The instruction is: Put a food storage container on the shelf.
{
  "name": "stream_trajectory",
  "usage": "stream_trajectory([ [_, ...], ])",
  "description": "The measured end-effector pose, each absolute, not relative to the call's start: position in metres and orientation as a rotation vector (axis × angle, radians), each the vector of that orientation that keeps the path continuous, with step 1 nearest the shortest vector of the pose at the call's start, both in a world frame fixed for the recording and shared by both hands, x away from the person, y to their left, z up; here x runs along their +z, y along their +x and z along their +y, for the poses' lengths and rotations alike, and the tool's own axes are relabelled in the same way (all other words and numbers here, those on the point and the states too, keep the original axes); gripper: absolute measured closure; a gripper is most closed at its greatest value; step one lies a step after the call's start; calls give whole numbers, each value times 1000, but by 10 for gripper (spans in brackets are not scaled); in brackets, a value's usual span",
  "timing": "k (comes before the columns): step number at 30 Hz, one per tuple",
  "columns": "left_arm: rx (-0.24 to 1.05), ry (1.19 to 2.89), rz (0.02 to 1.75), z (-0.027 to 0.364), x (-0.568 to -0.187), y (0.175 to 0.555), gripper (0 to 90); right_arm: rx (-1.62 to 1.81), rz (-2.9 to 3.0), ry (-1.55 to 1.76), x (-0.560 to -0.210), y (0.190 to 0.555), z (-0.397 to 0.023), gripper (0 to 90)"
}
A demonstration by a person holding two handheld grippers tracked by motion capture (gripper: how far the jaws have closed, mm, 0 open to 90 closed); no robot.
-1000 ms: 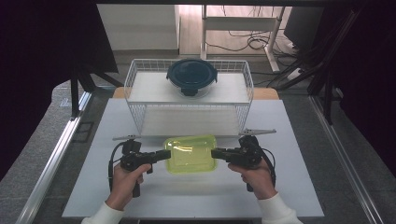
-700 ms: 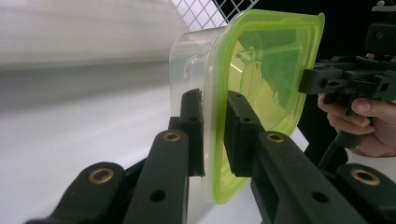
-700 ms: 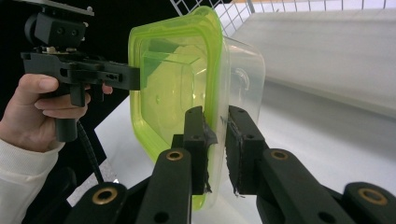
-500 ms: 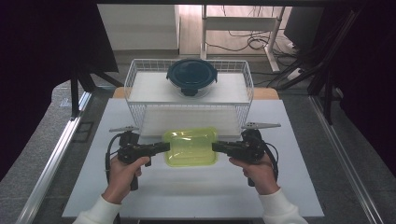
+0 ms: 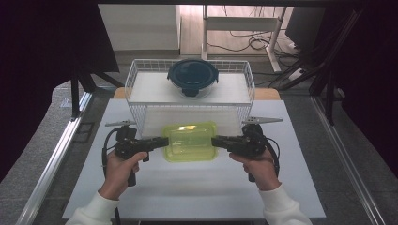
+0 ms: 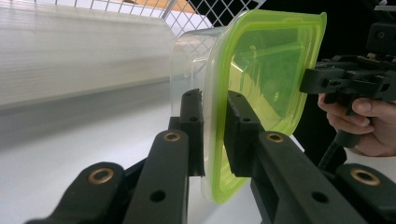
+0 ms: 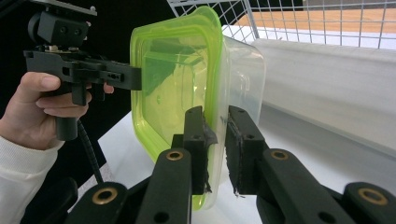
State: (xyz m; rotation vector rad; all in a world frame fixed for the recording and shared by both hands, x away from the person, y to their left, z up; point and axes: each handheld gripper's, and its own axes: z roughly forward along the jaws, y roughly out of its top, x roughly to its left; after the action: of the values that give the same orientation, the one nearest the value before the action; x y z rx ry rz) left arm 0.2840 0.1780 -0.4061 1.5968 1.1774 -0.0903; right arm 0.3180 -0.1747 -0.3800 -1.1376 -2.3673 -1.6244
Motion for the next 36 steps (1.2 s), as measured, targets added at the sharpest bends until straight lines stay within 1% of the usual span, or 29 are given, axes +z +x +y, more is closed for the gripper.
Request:
stream_trajectory([
  [7, -71, 1601, 1175, 180, -401, 286, 793, -1646, -2371, -1126, -378, 320, -172, 784],
  [14, -47, 1605, 1164, 181, -390, 289, 793, -1673, -2381, -1118, -369, 322, -170, 785],
  [20, -56, 1603, 1162, 180, -386, 294, 794, -1679, -2382, -1125, -365, 325, -171, 787],
  [36, 1, 1615, 1121, 180, -352, 306, 794, -1746, -2391, -1109, -336, 333, -171, 788],
])
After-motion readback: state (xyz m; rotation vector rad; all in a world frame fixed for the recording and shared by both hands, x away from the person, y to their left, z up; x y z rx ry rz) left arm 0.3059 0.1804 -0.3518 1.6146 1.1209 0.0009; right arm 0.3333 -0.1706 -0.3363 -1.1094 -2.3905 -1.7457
